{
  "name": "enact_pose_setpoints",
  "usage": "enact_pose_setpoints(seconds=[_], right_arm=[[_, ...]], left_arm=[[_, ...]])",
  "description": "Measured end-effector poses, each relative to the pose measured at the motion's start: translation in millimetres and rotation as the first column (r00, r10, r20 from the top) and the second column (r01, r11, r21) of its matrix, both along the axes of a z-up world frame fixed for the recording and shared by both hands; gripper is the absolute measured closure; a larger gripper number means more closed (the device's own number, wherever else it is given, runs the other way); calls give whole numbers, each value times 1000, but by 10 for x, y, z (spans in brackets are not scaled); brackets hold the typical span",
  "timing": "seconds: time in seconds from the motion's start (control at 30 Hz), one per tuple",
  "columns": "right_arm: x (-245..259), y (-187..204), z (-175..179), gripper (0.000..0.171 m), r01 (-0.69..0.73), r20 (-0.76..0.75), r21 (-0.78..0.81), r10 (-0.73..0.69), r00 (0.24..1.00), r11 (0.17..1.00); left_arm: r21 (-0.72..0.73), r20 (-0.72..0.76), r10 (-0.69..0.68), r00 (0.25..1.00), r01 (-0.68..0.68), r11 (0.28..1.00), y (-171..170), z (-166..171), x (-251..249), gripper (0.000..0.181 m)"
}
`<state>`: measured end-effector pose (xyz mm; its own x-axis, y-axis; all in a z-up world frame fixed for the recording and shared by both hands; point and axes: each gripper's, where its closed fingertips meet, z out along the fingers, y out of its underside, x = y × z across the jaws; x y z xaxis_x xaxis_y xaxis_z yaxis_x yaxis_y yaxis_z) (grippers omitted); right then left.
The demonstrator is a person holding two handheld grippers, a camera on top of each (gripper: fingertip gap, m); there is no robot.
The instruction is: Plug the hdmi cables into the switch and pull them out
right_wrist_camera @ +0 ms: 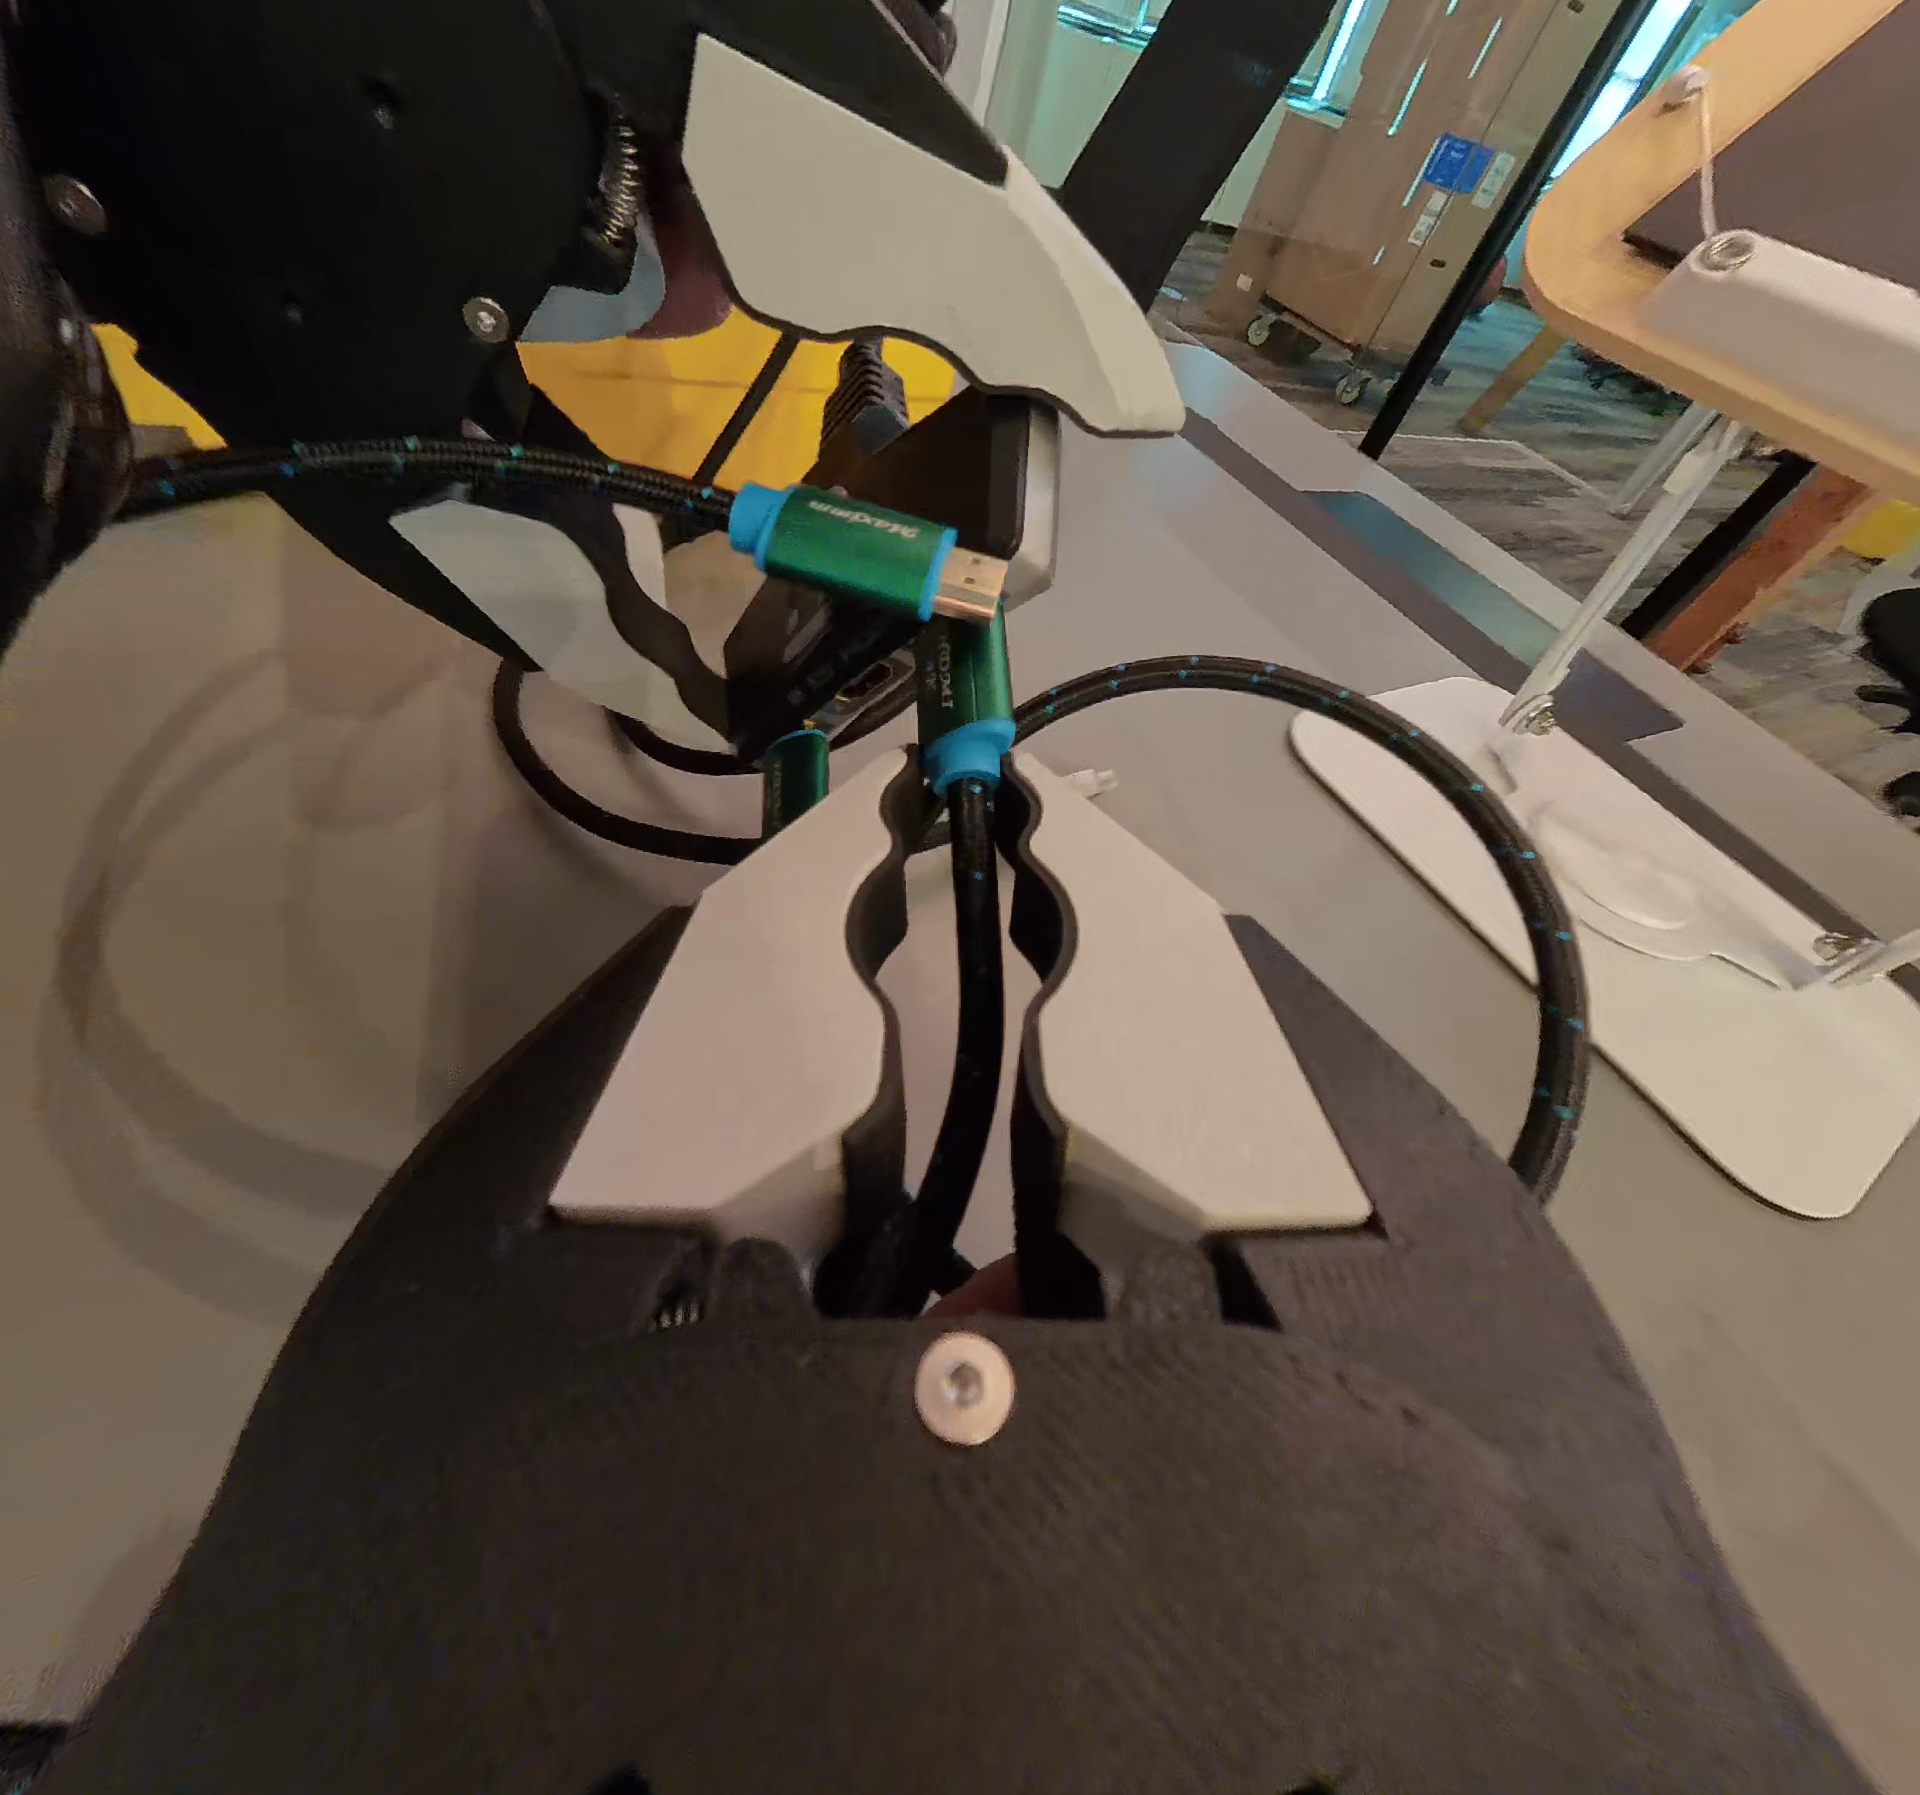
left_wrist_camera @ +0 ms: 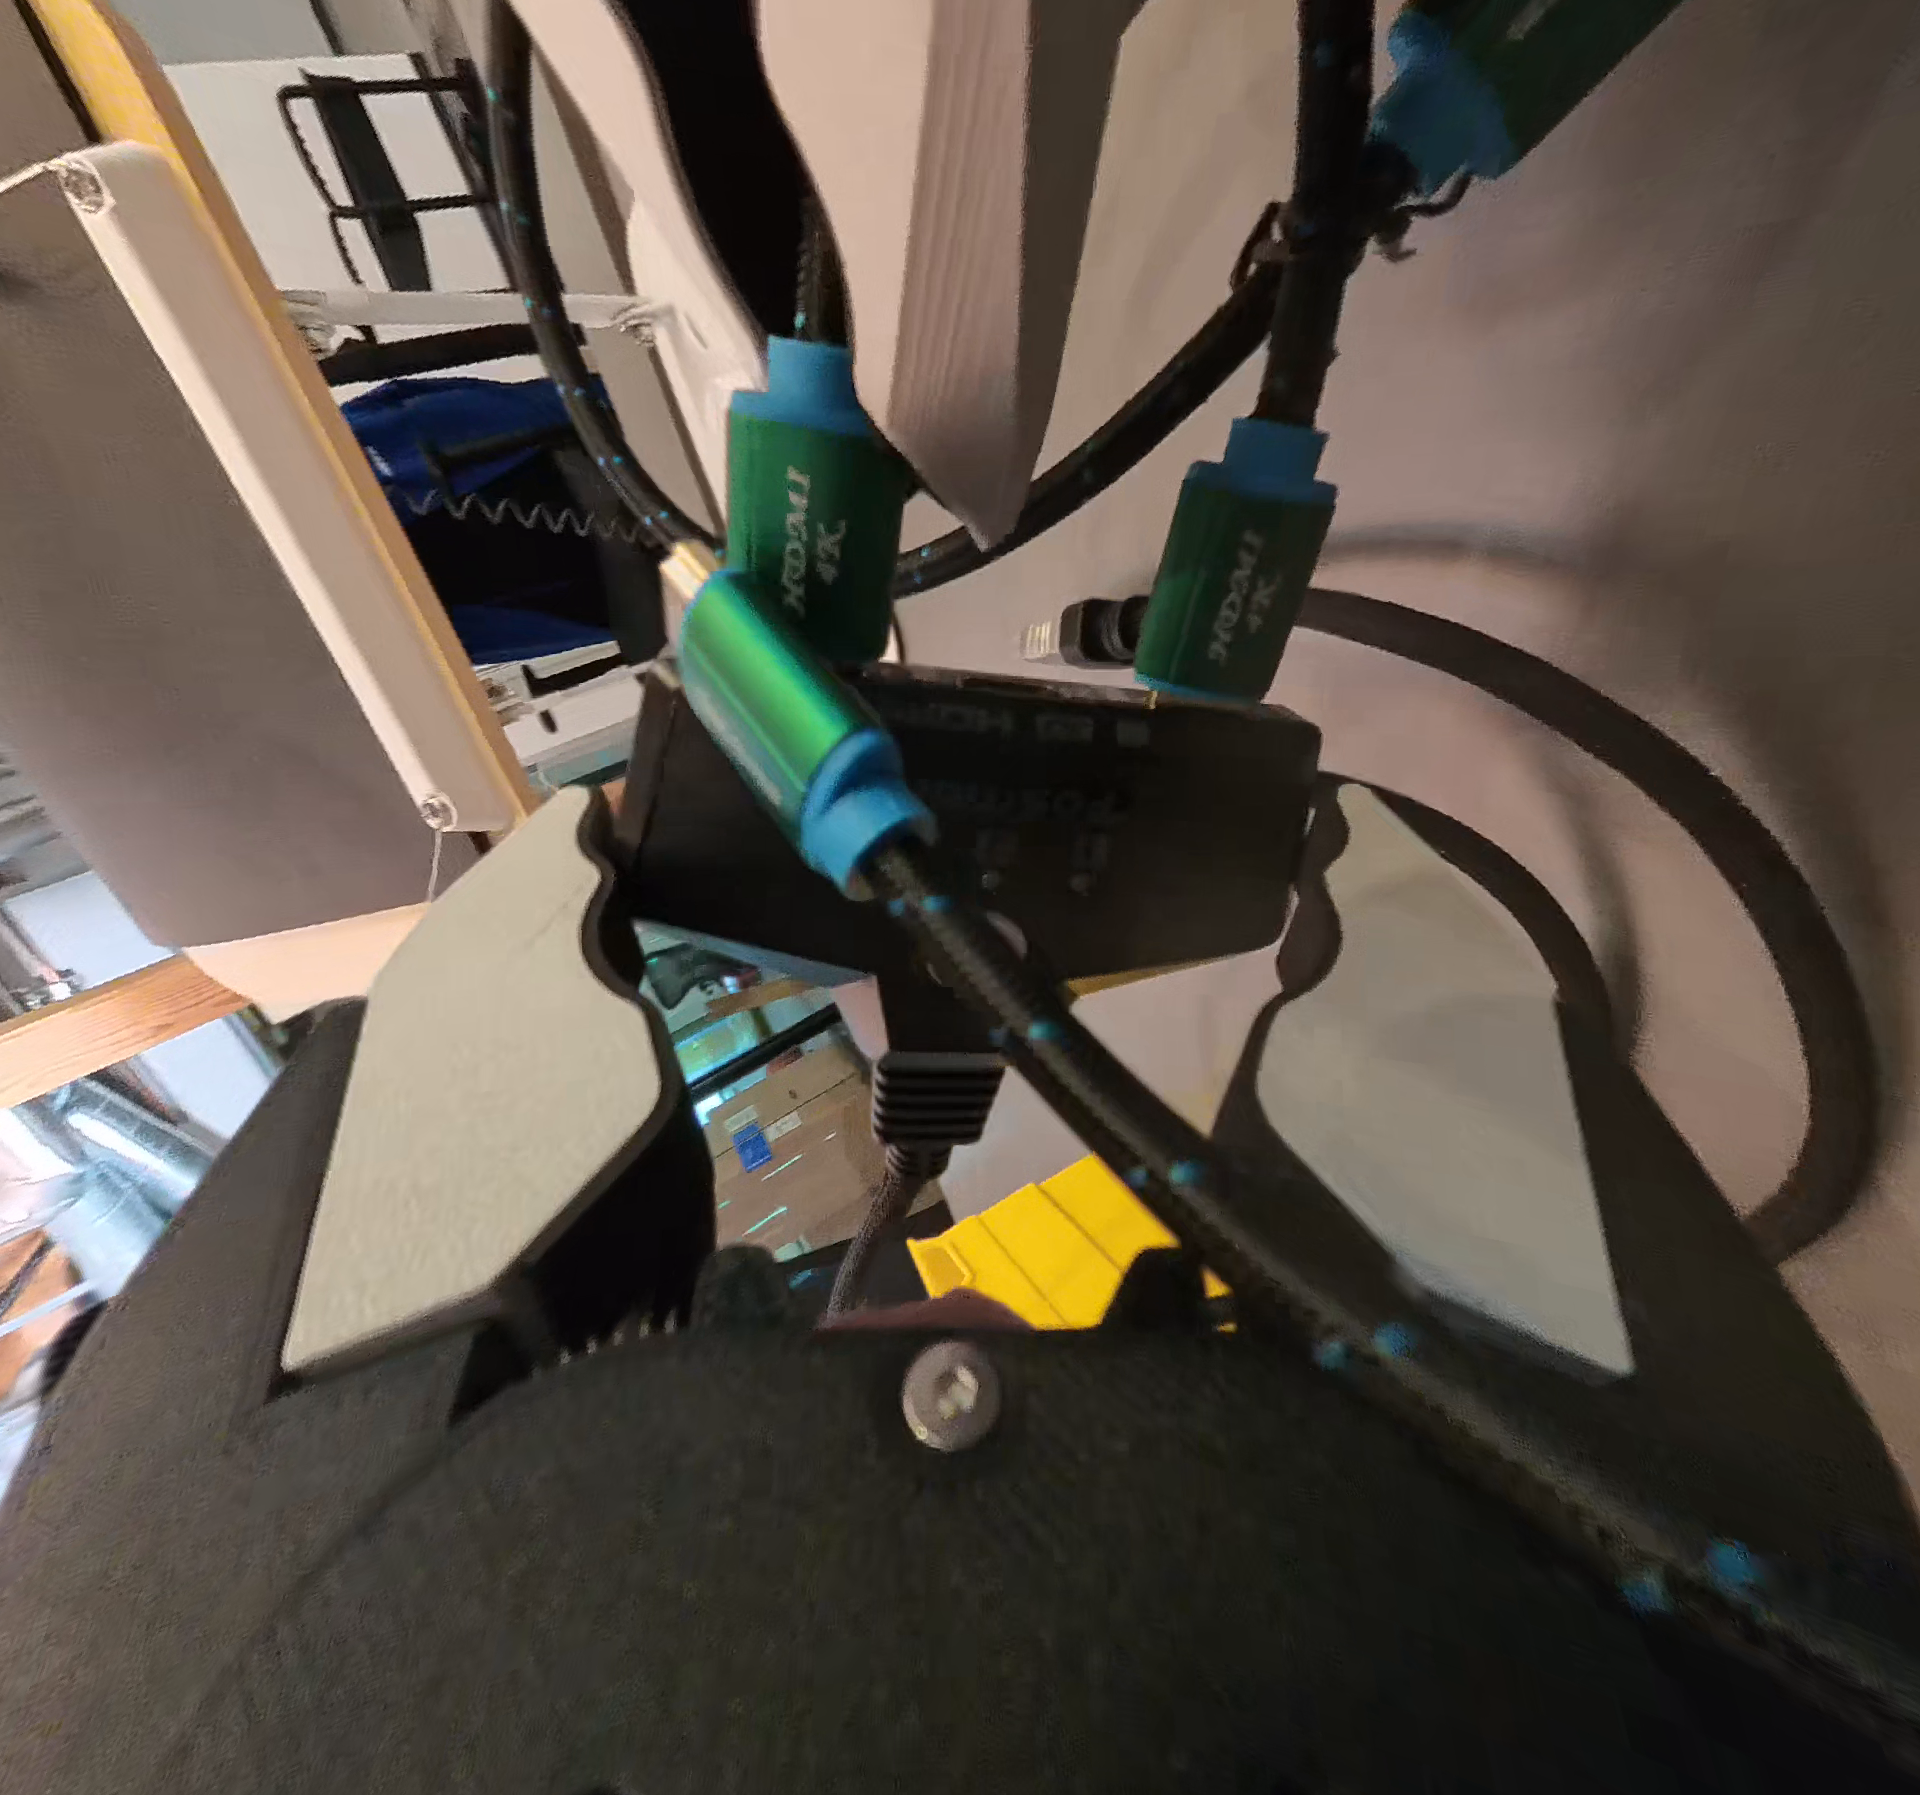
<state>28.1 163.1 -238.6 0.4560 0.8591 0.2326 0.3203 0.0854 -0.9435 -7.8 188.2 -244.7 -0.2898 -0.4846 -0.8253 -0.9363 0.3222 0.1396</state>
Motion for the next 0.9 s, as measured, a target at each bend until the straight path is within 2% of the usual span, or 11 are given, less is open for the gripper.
enact_pose_setpoints(seconds=[0.17, 0.27, 0.37, 0.5, 0.63, 0.7, 0.9], right_arm=[[85, 69, 122, 146, 70, 7, 121, -72, 997, 990], [151, 119, 202, 144, 130, 25, 223, -139, 990, 966], [300, 184, 423, 145, 224, -71, 275, -212, 975, 935], [663, 338, 651, 149, 366, -251, 197, -314, 915, 909], [771, 395, 640, 157, 378, -281, 123, -333, 900, 918], [824, 415, 660, 155, 386, -316, 85, -343, 885, 919], [1037, 554, 573, 158, 375, -409, -137, -397, 821, 917]], left_arm=[[-147, 17, 49, 999, -46, 988, -18, -60, -36, 62], [-239, 22, 88, 996, -80, 968, -23, -80, -77, 62], [-322, 41, 126, 991, -106, 941, -4, -86, -118, 63], [-390, 84, 194, 977, -147, 909, 104, -77, -220, 63], [-471, 144, 265, 953, -170, 866, 144, -56, -252, 63], [-510, 171, 293, 941, -170, 843, 155, -35, -251, 63], [-639, 259, 392, 883, -148, 755, 201, 117, -236, 64]])
